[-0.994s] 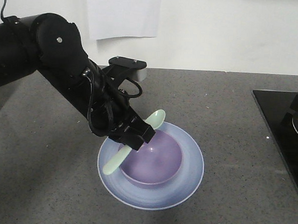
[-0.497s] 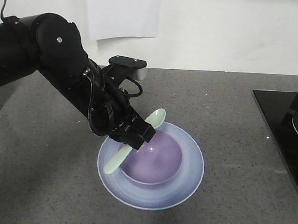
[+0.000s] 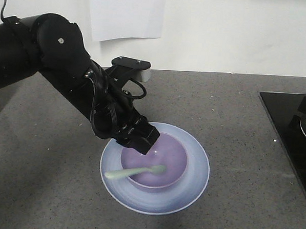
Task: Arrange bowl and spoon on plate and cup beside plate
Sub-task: 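Lower the green spoon into the bowl with the left gripper, then open the left gripper and raise it away from the bowl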
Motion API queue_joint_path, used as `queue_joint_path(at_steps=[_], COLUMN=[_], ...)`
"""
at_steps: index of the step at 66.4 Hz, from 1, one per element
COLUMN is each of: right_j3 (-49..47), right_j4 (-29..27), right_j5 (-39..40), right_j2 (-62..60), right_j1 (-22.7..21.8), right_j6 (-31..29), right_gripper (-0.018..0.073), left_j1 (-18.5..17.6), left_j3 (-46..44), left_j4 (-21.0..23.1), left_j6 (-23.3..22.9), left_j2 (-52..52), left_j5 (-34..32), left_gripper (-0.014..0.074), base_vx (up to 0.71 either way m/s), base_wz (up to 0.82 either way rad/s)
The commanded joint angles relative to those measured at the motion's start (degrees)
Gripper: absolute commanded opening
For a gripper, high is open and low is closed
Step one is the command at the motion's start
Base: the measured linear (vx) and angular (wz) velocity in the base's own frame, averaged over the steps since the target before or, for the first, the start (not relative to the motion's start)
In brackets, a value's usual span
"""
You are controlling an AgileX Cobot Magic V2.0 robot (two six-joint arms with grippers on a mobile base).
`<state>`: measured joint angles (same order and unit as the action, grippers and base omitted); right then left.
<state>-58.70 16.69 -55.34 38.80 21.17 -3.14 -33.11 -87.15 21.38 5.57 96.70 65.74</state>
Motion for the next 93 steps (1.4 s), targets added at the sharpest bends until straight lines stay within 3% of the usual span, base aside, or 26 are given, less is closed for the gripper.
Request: queue_joint_path(at_steps=[1,26,36,46,74,93], right_j3=[-1.36,-1.36,-1.36,-1.36,-1.36,-1.36], right_j4=[1.17,1.17,1.12,0.74,0.54,0.36], right_j5=[4.17,4.17,4.12,4.12,3.92,3.55], right_j2=[0.0,0.0,0.0,0.0,0.0,0.0], right_j1=[-0.28,-0.28,-0.28,-0.28,-0.28,-0.28], right_j6=[-0.06,-0.06,-0.07,-0.07,-0.07,1.25], right_gripper=[-0.0005,-0.0005,-0.0005,-0.0005,-0.0005,-0.0005], left_j1=[-0.17,-0.12,-0.12,-0.12,-0.12,-0.12], left_j3=[-1.57,-1.57,-1.57,-1.57,-1.57,-1.57], left_j4=[1.87,1.13,-4.76,-16.16,-44.09,-72.86], left_j6=[-0.51,-0.58,-4.19,-9.78,-24.19,-35.08], left_j2=[-2.28,-4.34,-8.15,-14.13,-35.17,-41.18], left_j5=[-2.06,0.34,1.49,5.62,5.63,5.57], left_gripper=[0.0384,0.0409,0.0409,0.0409,0.0409,0.0365], base_vx=[0.0,0.0,0.0,0.0,0.0,0.0], base_wz=[0.0,0.0,0.0,0.0,0.0,0.0])
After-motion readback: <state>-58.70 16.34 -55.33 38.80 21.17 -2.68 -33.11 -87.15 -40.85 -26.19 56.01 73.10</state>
